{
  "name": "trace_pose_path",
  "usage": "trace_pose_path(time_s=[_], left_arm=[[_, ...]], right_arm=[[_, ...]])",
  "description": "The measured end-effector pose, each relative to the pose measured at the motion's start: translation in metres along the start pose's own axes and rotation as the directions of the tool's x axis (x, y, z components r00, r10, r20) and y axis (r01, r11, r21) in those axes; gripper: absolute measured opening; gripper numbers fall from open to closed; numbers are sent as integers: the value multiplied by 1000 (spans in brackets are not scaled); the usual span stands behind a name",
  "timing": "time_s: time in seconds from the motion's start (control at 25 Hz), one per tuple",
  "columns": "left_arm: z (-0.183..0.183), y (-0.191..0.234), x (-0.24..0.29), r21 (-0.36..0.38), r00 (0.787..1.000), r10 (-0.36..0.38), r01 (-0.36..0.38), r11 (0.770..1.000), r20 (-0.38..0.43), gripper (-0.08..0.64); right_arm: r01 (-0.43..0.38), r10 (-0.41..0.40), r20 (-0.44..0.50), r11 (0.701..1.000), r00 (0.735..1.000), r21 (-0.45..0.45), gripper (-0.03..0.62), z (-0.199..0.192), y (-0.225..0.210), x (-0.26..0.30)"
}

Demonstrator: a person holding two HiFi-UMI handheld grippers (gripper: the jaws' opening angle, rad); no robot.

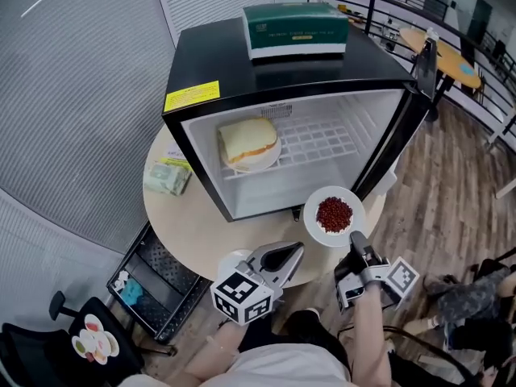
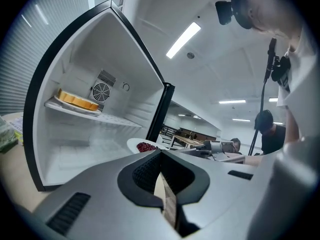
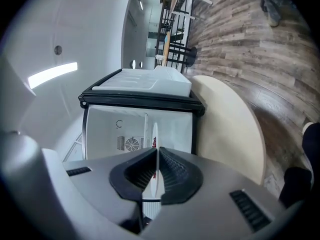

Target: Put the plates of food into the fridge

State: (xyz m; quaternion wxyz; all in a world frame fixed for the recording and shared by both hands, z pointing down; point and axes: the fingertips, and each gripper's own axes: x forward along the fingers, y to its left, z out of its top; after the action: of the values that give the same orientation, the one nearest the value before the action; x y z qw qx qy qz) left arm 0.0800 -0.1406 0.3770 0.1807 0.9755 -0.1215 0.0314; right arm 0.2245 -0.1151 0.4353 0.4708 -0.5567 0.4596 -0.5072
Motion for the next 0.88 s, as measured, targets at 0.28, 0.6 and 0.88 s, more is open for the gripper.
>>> trace_pose_path(time_s=[0.28, 0.6, 0.88], left_arm=[[23, 15, 13, 29, 1000, -22, 22, 999, 11, 5], [31, 35, 15, 12, 999, -35, 35, 999, 35, 5], [30, 46, 6, -11, 998, -54, 54, 998, 30, 5]], right_arm=[[-38, 37, -9, 999, 999, -28, 18, 8, 38, 44], [-64, 66, 32, 996, 997, -57, 18, 11, 83, 107], [1, 7, 81, 996, 997, -93, 18, 19, 84, 159]])
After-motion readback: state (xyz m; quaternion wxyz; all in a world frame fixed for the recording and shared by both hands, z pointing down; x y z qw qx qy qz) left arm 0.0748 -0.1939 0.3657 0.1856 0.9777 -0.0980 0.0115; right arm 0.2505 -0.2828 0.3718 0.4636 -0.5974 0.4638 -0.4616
